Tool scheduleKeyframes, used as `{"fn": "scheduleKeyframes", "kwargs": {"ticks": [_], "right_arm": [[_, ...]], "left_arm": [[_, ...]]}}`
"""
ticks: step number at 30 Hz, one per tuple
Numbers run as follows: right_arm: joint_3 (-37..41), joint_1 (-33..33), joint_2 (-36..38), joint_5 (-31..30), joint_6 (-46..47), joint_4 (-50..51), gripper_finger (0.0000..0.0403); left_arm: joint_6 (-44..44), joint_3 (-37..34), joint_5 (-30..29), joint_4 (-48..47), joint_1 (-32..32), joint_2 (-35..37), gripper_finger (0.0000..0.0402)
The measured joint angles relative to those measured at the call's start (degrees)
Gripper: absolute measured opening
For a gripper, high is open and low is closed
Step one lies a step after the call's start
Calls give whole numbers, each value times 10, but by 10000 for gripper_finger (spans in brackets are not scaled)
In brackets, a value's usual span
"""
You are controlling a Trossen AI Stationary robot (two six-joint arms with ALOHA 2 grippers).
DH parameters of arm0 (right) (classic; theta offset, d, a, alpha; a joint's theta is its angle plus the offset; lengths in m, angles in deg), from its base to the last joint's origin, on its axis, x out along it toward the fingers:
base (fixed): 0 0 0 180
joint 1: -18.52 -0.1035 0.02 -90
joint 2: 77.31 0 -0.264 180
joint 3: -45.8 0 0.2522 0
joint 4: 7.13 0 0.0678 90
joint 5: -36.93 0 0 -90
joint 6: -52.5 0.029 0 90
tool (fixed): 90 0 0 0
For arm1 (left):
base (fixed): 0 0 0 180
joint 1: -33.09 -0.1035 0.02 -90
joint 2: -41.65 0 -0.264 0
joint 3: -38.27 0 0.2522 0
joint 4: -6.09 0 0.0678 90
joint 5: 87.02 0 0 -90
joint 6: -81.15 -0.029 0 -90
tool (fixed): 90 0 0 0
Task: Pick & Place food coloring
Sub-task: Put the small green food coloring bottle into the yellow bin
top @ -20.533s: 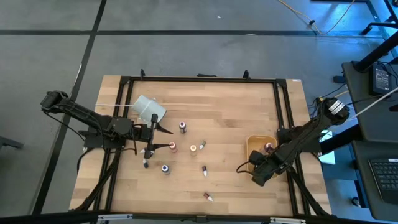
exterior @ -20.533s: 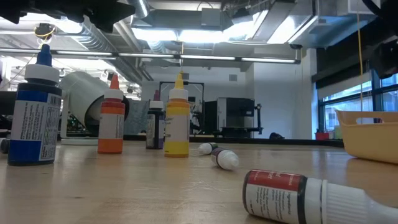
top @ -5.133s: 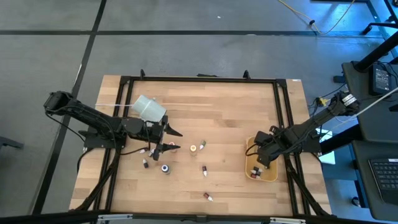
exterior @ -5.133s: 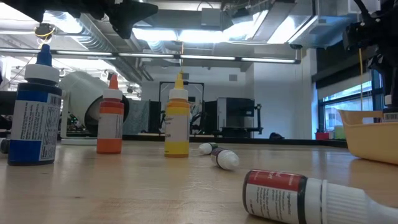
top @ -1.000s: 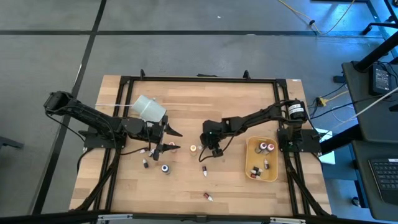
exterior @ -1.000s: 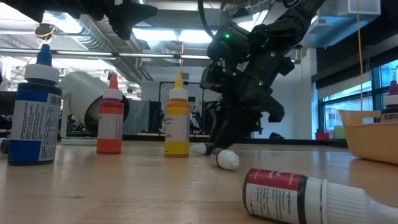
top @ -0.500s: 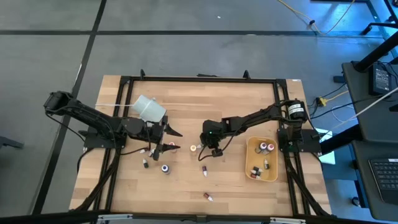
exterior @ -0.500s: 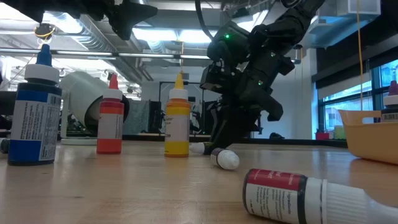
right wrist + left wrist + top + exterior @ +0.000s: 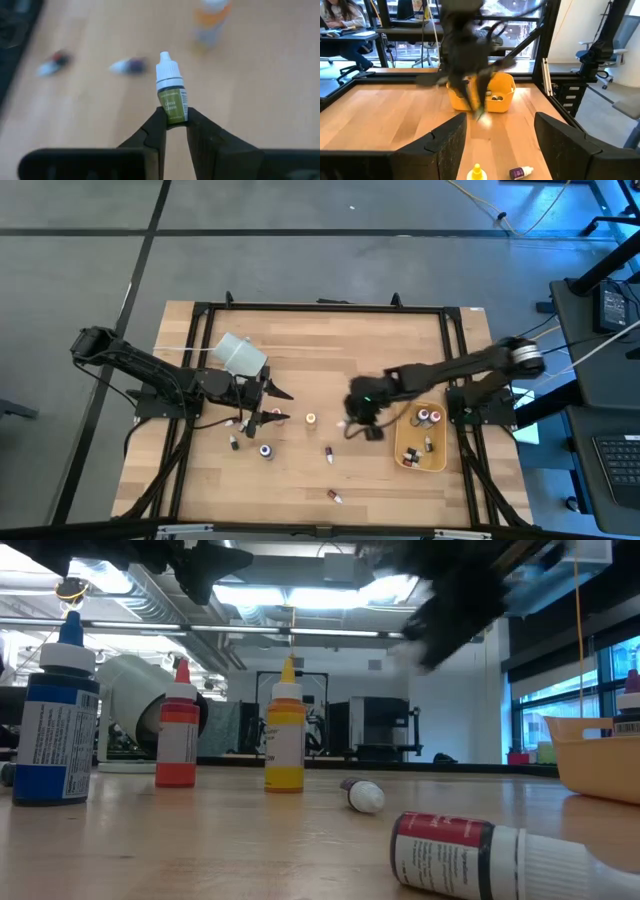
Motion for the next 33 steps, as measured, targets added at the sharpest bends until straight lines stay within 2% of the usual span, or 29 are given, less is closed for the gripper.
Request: {"fn": "scheduleKeyframes", "kwargs": {"ticks": [5,8,13,17,27,33], "right_arm": [[0,-99,91,-28,155,109,63],[0,-167,122,-73,274,170,67],[1,-264,130,-161,457,284,67],[1,-316,118,-195,559,336,70],[50,-366,72,-185,641,332,73],[102,-366,69,-156,650,255,73]], "left_arm": [[0,0,0,-1,0,0,230],[0,0,0,-1,0,0,228],[0,0,0,-1,0,0,227],[0,0,0,-1,0,0,230],[0,0,0,-1,0,0,227],[0,0,0,-1,0,0,230]]}}
